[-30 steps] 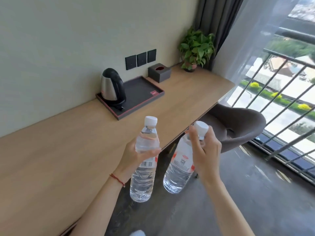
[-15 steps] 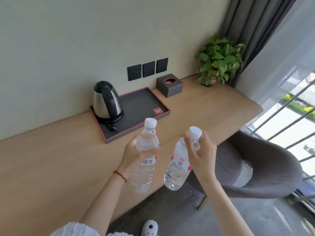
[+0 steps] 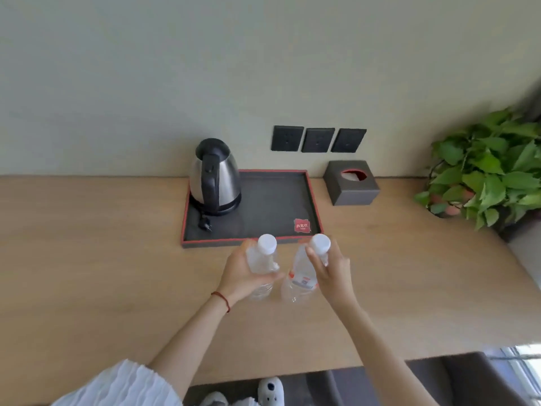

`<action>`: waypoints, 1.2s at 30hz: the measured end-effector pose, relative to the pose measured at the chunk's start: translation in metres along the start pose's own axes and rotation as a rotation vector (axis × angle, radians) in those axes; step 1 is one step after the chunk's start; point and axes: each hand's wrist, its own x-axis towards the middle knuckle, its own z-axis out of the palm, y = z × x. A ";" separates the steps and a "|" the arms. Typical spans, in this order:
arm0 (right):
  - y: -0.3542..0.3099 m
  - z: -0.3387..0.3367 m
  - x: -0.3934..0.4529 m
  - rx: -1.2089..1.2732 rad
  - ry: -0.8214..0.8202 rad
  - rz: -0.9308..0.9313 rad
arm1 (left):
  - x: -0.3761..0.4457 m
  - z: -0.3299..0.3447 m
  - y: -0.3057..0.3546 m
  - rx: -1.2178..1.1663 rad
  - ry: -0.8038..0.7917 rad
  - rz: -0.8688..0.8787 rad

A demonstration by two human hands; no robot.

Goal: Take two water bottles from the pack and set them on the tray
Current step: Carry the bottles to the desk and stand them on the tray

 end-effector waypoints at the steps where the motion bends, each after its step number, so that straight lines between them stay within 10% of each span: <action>1: 0.005 -0.003 0.008 -0.003 -0.035 -0.020 | 0.002 0.007 -0.001 -0.008 0.037 -0.006; 15: 0.043 -0.010 0.044 -0.003 -0.070 -0.150 | 0.037 0.027 -0.017 -0.055 0.241 -0.044; 26: 0.006 -0.022 0.069 -0.767 -0.130 -0.107 | 0.057 -0.002 0.028 0.289 0.150 0.285; 36: -0.021 -0.040 0.171 -0.499 -0.271 -0.380 | 0.055 -0.008 0.021 0.341 0.105 0.318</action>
